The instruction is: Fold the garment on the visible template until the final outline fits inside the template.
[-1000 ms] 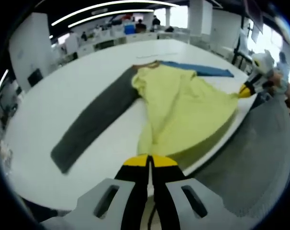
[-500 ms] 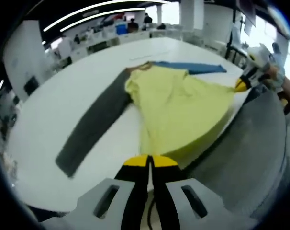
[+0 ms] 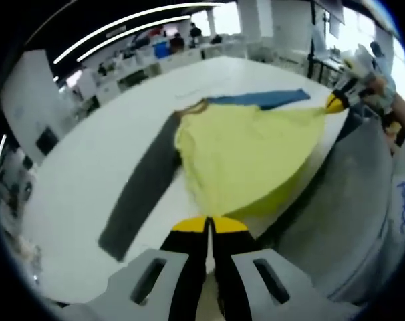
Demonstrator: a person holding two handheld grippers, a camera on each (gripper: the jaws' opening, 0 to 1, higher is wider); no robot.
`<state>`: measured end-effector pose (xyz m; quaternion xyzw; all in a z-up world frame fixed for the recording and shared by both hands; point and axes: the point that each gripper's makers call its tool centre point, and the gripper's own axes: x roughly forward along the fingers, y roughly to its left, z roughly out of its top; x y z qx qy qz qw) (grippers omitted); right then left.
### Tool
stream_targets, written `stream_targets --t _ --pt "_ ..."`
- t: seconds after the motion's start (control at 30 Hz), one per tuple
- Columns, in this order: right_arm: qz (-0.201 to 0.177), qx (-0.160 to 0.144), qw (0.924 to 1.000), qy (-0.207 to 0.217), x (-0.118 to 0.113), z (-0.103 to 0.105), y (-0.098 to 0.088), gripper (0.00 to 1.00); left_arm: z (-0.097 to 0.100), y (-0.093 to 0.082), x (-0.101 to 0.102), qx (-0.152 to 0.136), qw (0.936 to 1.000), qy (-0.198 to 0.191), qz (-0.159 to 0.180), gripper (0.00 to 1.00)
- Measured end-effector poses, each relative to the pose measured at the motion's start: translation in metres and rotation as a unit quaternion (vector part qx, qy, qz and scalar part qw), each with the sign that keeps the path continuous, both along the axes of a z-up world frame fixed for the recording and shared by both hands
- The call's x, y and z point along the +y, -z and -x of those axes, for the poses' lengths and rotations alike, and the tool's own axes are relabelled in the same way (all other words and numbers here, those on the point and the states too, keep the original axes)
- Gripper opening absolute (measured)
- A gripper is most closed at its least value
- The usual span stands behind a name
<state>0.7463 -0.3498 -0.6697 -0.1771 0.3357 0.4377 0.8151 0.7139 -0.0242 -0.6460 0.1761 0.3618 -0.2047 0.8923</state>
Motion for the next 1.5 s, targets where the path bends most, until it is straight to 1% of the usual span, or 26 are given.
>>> stream_targets --t 0.07,0.13,0.2,0.23,0.33,0.4,0.43,0.47,0.57,0.7,0.77,0.8,0.9,1.07,1.2,1.3,1.33,1.37,1.5 --pt "0.000 -0.010 0.9999 0.000 0.000 -0.001 -0.007 0.03 -0.002 -0.008 0.003 -0.009 0.9999 0.001 -0.012 0.00" --pt "-0.004 -0.021 0.9998 0.004 -0.001 -0.004 -0.014 0.03 -0.004 -0.016 0.010 -0.019 0.9994 -0.004 -0.028 0.00" --pt "-0.007 -0.024 0.9997 0.007 -0.002 -0.005 -0.016 0.03 -0.005 -0.017 0.013 -0.017 0.9995 -0.007 -0.026 0.00" --pt "-0.005 -0.022 0.9997 0.008 -0.002 -0.006 -0.014 0.03 -0.005 -0.016 0.013 -0.016 0.9995 -0.008 -0.025 0.00" --pt "0.013 -0.011 0.9998 0.011 -0.008 -0.005 0.000 0.03 -0.006 -0.005 0.014 -0.006 0.9995 -0.006 -0.032 0.00" --pt "0.034 0.001 0.9993 0.014 -0.015 -0.002 0.015 0.03 -0.005 0.005 0.010 0.005 0.9996 -0.003 -0.026 0.00" --pt "0.040 0.005 0.9991 0.015 -0.017 -0.001 0.020 0.03 -0.003 0.011 0.008 0.011 0.9997 -0.002 -0.023 0.00" --pt "0.044 0.010 0.9988 0.017 -0.019 0.000 0.025 0.03 -0.003 0.014 0.007 0.013 0.9997 -0.002 -0.022 0.00" --pt "0.045 0.021 0.9985 0.023 -0.023 0.003 0.034 0.03 0.000 0.028 0.000 0.031 0.9995 0.003 -0.006 0.00" --pt "0.047 0.026 0.9982 0.029 -0.027 0.002 0.040 0.03 0.005 0.044 -0.006 0.058 0.9983 0.010 0.001 0.00" --pt "0.045 0.027 0.9981 0.030 -0.027 0.002 0.041 0.03 0.006 0.051 -0.009 0.066 0.9977 0.014 0.005 0.00" --pt "0.044 0.028 0.9981 0.031 -0.027 0.002 0.041 0.03 0.008 0.055 -0.012 0.075 0.9970 0.018 0.011 0.00" --pt "0.045 0.031 0.9979 0.034 -0.030 0.000 0.044 0.03 0.008 0.061 -0.015 0.077 0.9967 0.023 0.012 0.00" --pt "0.053 0.035 0.9974 0.035 -0.031 0.003 0.048 0.03 0.010 0.077 -0.021 0.105 0.9937 0.026 0.031 0.00" --pt "0.053 0.038 0.9973 0.035 -0.030 0.004 0.049 0.03 0.014 0.090 -0.025 0.123 0.9912 0.027 0.041 0.00" --pt "0.054 0.040 0.9972 0.035 -0.030 0.005 0.050 0.03 0.017 0.100 -0.026 0.138 0.9891 0.026 0.044 0.02" --pt "0.054 0.040 0.9971 0.035 -0.030 0.005 0.050 0.03 0.022 0.106 -0.027 0.155 0.9865 0.024 0.047 0.03" --pt "0.054 0.041 0.9971 0.035 -0.030 0.005 0.050 0.03 0.020 0.108 -0.027 0.153 0.9869 0.023 0.045 0.04" --pt "0.054 0.041 0.9970 0.035 -0.029 0.006 0.050 0.03 0.025 0.119 -0.027 0.170 0.9842 0.021 0.044 0.09"
